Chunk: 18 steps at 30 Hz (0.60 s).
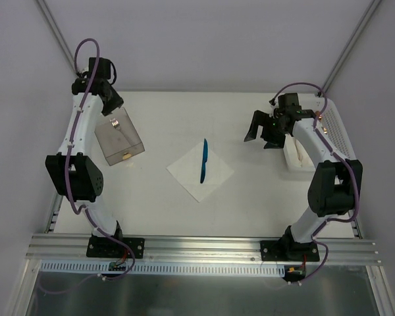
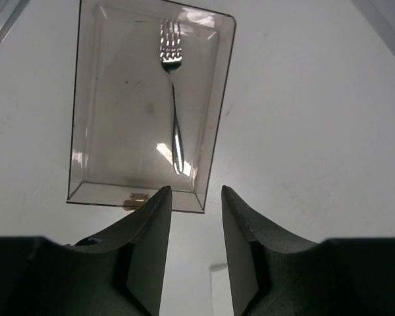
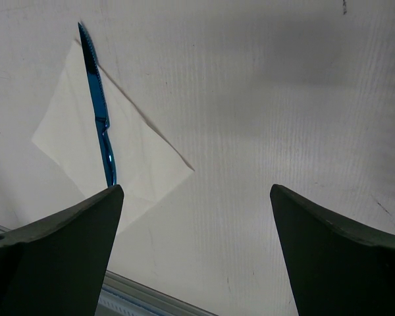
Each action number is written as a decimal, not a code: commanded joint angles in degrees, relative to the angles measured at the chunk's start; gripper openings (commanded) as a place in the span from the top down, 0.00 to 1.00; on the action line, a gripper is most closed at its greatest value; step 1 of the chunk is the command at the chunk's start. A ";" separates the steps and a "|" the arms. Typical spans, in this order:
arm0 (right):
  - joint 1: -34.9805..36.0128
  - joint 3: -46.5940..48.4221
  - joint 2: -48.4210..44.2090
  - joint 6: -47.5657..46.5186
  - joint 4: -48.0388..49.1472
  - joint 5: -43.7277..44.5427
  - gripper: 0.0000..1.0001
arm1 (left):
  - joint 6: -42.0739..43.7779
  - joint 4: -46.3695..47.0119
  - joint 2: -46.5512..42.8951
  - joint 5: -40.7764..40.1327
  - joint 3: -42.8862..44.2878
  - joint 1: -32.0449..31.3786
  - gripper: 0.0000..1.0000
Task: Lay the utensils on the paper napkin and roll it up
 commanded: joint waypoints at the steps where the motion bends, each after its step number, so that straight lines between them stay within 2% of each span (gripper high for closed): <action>1: -0.21 3.44 1.18 -0.57 -0.48 0.02 0.01 | -0.85 -2.25 2.22 -0.06 -2.70 2.38 0.65; 6: -0.30 4.49 2.14 -0.83 -1.09 0.73 0.01 | -4.37 -2.25 9.23 0.64 -1.66 4.42 0.65; 18: -0.39 3.88 3.82 -2.24 -1.35 2.66 0.01 | -5.78 -2.08 25.58 4.41 9.41 4.86 0.66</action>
